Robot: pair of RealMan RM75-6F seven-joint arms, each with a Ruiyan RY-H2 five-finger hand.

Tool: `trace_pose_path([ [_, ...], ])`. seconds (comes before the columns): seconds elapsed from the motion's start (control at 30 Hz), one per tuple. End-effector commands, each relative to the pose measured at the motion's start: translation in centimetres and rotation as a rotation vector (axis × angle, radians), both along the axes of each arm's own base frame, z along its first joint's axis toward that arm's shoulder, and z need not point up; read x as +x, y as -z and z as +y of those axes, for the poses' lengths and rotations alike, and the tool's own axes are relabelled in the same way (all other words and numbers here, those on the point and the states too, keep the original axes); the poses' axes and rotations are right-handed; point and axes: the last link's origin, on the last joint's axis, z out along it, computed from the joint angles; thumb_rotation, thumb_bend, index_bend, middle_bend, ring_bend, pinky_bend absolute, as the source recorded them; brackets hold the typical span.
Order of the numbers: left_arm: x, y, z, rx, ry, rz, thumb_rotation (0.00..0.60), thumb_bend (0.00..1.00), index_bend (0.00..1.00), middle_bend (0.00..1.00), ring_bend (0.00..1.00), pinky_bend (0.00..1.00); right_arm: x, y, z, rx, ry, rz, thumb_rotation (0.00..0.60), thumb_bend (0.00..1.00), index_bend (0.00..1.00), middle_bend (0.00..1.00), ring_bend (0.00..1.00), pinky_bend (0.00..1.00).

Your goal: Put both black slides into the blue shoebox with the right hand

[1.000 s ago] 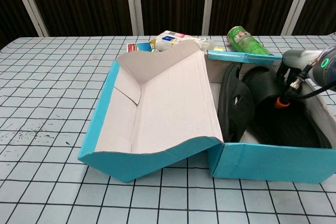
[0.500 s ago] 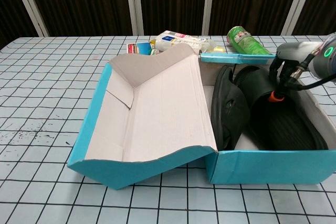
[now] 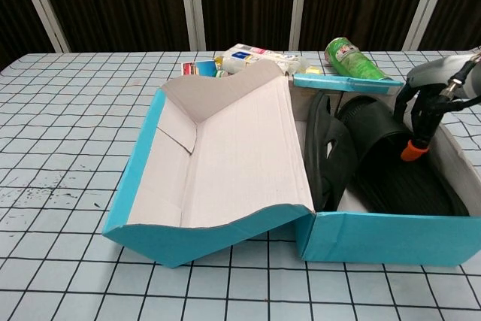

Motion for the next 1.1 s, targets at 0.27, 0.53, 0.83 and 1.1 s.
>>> trace_pose_path([
  [0.27,-0.1,-0.2,-0.1,0.008,-0.003,-0.007,0.600,0.37,0.13,0.01,0.00,0.09,1.3,-2.3,0.2,0.036,0.014,-0.009,0.600,0.14,0.00,0.00,0.03,0.00],
  [0.53,-0.1,-0.2,-0.1,0.003,-0.001,-0.011,0.600,0.37,0.13,0.01,0.00,0.09,3.5,-6.2,0.5,-0.099,-0.035,-0.155,0.600,0.14,0.01,0.00,0.06,0.00],
  [0.83,0.0,-0.2,-0.2,0.004,0.002,-0.010,0.600,0.37,0.13,0.01,0.00,0.09,2.9,-9.0,1.8,-0.119,0.006,-0.234,0.600,0.14,0.01,0.00,0.08,0.00],
  [1.1,-0.1,-0.3,-0.1,0.012,-0.003,-0.016,0.600,0.37,0.13,0.01,0.00,0.09,1.4,-12.4,4.0,-0.237,-0.090,-0.277,0.600,0.17,0.20,0.22,0.32,0.29],
])
